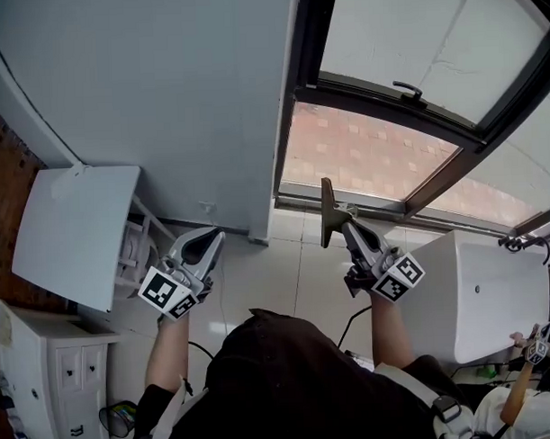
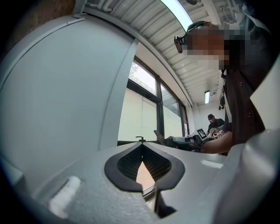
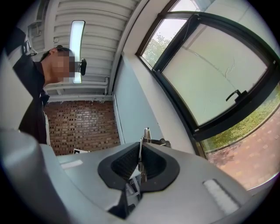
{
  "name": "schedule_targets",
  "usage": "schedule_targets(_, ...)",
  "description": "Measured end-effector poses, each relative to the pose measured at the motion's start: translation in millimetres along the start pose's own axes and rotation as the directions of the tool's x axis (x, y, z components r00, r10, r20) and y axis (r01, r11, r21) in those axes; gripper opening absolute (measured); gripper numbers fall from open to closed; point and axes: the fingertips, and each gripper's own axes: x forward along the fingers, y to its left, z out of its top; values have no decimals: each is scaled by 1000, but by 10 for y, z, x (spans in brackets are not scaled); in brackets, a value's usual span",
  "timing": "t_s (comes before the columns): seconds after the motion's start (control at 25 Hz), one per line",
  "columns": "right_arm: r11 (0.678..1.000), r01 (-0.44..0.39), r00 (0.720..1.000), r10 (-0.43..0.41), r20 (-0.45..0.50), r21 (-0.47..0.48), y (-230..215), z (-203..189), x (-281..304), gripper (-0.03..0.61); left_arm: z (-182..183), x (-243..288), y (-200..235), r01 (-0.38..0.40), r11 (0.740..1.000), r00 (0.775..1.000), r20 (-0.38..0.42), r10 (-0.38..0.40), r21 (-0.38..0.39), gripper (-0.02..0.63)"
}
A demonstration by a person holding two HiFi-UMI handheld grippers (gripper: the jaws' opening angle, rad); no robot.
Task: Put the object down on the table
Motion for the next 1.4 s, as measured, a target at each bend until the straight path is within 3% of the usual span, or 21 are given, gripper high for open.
schedule_targets(0.2, 998, -9, 1000, 9, -3, 56, 53, -215, 227, 17, -28, -277, 190, -35, 999, 999, -23, 35, 12, 0)
schedule_targets(0.4, 992, -78, 997, 78, 6, 97, 242, -357, 580, 17, -89, -639, 446, -140, 990, 989, -49, 141, 20, 0)
schedule_targets(0.76, 952, -282, 954, 291, -72, 117, 608, -524, 1197, 17, -71, -1091, 426, -294, 956, 956, -9, 294, 14, 0)
schedule_targets(1.0, 902, -413, 896, 427, -123, 124, 722, -469, 1600, 17, 112, -1383, 439, -434, 900, 901, 31, 434, 35, 0)
schedule_targets(1.12, 869, -472, 862, 490, -128, 148, 772, -476, 1784, 17, 138, -1505, 430, -509, 859, 861, 36, 508, 45, 0)
schedule_targets(1.4, 764, -619, 738, 645, -198, 181, 1161, -786, 2062, 17, 126, -1892, 313, -637, 769, 770, 12, 638, 56, 0)
